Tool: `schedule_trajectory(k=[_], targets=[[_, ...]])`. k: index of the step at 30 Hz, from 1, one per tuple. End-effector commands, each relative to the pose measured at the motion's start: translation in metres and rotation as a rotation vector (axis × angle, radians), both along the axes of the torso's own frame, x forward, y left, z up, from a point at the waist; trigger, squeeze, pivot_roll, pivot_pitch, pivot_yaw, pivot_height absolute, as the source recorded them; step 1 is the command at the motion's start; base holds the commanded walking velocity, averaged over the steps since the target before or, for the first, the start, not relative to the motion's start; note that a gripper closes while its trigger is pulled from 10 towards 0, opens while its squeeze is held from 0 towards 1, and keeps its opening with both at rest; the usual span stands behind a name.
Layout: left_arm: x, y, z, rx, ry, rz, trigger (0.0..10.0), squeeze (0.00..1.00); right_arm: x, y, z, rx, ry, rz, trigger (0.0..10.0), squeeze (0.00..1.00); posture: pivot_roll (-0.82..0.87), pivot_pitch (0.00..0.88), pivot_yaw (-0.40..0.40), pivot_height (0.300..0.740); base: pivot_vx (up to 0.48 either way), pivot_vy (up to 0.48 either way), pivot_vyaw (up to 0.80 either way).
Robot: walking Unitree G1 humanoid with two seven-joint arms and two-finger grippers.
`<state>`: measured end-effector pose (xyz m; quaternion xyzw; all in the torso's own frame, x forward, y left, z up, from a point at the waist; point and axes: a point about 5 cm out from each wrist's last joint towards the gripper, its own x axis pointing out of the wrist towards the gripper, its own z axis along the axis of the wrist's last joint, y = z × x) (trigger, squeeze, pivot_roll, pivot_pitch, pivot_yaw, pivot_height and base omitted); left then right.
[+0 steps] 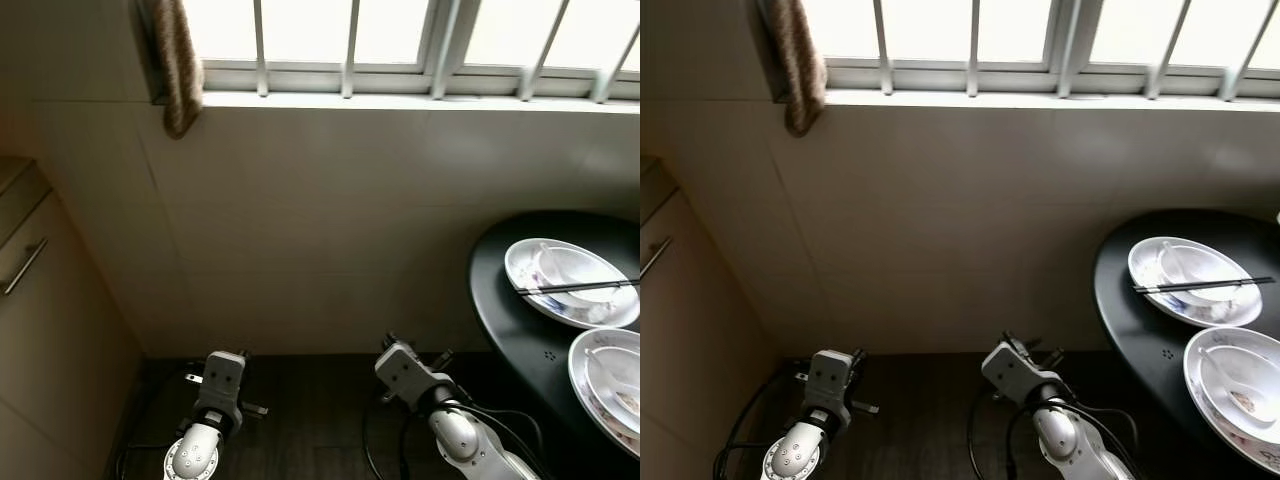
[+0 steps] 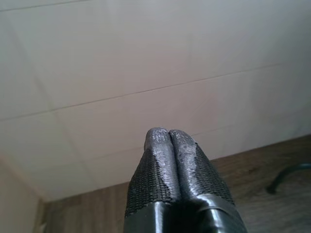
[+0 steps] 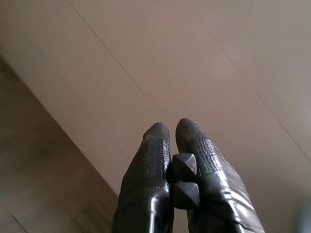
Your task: Kitchen organization
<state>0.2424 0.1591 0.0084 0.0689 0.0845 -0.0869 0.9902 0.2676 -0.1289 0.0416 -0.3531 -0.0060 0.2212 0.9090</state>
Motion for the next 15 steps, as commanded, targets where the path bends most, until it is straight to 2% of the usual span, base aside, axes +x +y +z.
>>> schedule_trajectory(k=[1, 12, 15], targets=[[0.000, -0.002, 0.002, -0.003, -0.013, -0.005, 10.0, 0.00, -0.004, 0.003, -0.002, 0.031, 0.016, 0.047, 10.0, 0.00, -0.08, 0.000, -0.022, 0.740, 0.000, 0.000, 0.80], [-0.002, 0.000, 0.002, 0.035, -0.017, 0.002, 10.0, 0.00, 0.001, 0.003, 0.000, 0.080, -0.026, 0.050, 10.0, 0.00, -0.07, 0.000, -0.024, 0.740, 0.000, 0.000, 0.80], [-0.001, 0.002, 0.006, 0.054, -0.034, 0.022, 10.0, 0.00, 0.007, 0.003, 0.007, 0.084, -0.086, 0.036, 10.0, 0.00, -0.07, 0.000, -0.025, 0.740, 0.000, 0.000, 0.80]])
